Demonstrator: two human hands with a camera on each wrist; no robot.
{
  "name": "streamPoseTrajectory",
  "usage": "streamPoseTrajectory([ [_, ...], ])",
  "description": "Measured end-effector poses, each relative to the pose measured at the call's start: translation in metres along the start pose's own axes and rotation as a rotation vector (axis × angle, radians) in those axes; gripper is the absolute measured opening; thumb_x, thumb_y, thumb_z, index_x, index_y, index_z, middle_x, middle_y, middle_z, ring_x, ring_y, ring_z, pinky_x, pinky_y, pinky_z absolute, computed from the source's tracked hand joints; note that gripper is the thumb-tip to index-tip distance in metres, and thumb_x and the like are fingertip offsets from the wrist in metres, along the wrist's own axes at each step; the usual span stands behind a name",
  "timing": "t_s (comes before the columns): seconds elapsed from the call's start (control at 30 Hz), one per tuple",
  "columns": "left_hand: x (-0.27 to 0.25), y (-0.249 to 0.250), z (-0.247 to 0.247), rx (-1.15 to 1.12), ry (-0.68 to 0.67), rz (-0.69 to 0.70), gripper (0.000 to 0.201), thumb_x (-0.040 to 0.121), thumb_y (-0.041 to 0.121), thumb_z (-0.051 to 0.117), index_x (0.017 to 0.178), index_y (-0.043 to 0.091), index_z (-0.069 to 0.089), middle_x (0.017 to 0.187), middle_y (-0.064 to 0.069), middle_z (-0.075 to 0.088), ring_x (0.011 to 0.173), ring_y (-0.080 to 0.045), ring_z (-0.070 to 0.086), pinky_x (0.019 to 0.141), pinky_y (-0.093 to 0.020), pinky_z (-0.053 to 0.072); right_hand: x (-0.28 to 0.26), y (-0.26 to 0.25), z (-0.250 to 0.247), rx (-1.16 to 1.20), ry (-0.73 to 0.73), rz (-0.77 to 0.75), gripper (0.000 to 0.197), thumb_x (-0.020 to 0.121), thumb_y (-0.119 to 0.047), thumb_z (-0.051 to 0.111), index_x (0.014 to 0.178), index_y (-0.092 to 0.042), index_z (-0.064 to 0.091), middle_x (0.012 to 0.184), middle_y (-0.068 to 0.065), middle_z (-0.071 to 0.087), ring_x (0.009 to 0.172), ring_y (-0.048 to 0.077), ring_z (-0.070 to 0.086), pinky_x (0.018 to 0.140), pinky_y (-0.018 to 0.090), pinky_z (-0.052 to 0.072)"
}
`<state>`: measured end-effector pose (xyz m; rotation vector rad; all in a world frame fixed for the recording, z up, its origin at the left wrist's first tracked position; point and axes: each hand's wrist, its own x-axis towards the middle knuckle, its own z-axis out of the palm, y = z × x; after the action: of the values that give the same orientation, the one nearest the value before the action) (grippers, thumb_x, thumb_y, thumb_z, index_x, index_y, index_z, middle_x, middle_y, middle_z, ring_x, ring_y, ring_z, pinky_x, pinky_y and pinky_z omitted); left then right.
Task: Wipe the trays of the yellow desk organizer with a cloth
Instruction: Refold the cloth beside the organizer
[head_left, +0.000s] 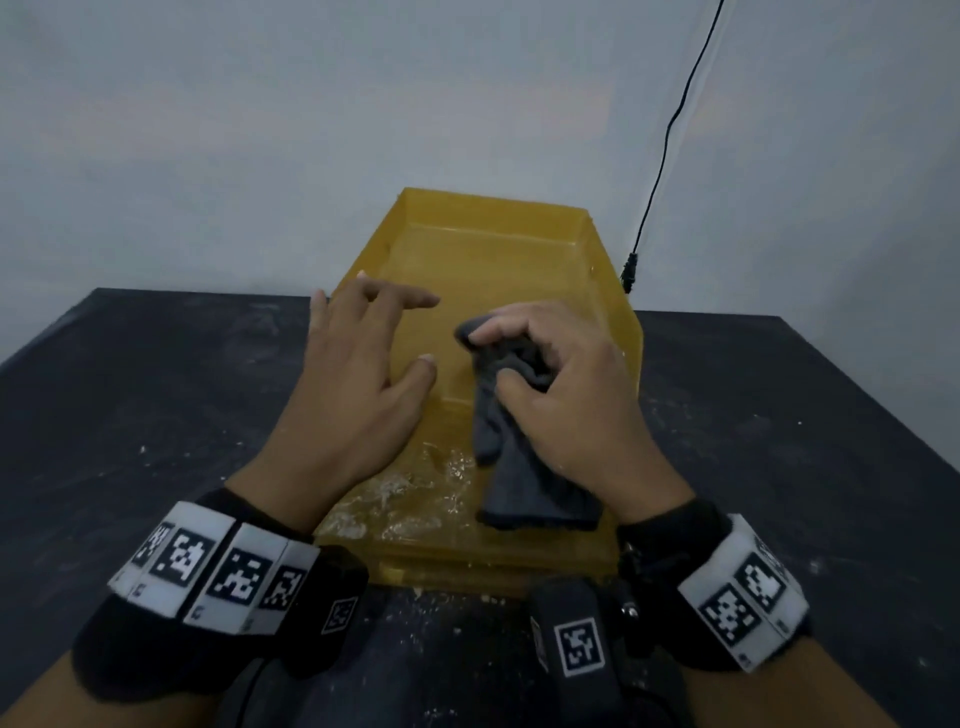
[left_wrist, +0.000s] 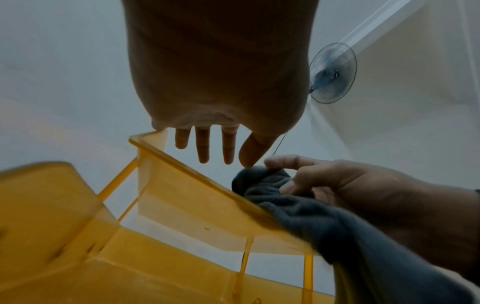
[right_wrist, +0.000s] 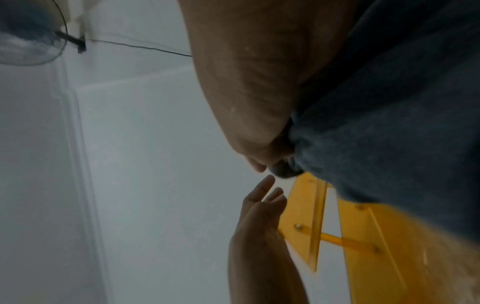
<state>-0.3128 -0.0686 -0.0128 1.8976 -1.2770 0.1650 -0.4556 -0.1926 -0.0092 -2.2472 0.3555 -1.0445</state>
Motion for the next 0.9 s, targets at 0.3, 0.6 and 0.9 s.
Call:
streamPoseTrajectory([
  [0.3, -0.1, 0.0, -0.027, -0.021, -0.062, -0.153, 0.023, 0.072, 0.038, 0.05, 0.065, 0.017, 0.056, 0.059, -0.004, 0.054, 0.053, -0.011, 0.047, 0.052, -0.038, 0.04, -0.057, -0.018, 0.018, 0.381, -0.056, 0.01, 0.031, 0.076, 0.002, 0.056, 0.1, -0.017, 0.066, 0.102, 0.002, 0.068, 0.092, 0.016, 0.067, 0.067, 0.034, 0.055],
  [0.6, -0.133, -0.015, -0.011, 0.133, -0.351, -0.406, 0.02, 0.082, 0.018, 0.058, 0.083, 0.014, 0.077, 0.081, -0.004, 0.074, 0.078, -0.02, 0.067, 0.069, -0.035, 0.056, -0.098, -0.023, 0.025, 0.304, -0.242, 0.069, 0.027, 0.067, -0.003, 0.057, 0.088, -0.017, 0.068, 0.091, 0.001, 0.072, 0.086, 0.015, 0.067, 0.073, 0.033, 0.054],
  [0.9, -0.121, -0.021, -0.012, 0.085, -0.351, -0.501, 0.04, 0.086, 0.016, 0.054, 0.124, 0.007, 0.063, 0.123, -0.015, 0.065, 0.109, -0.029, 0.061, 0.095, -0.038, 0.05, -0.123, -0.022, 0.052, -0.091, -0.523, -0.081, 0.053, 0.077, 0.008, 0.066, 0.114, -0.027, 0.074, 0.122, -0.007, 0.07, 0.114, 0.008, 0.061, 0.1, 0.021, 0.045],
])
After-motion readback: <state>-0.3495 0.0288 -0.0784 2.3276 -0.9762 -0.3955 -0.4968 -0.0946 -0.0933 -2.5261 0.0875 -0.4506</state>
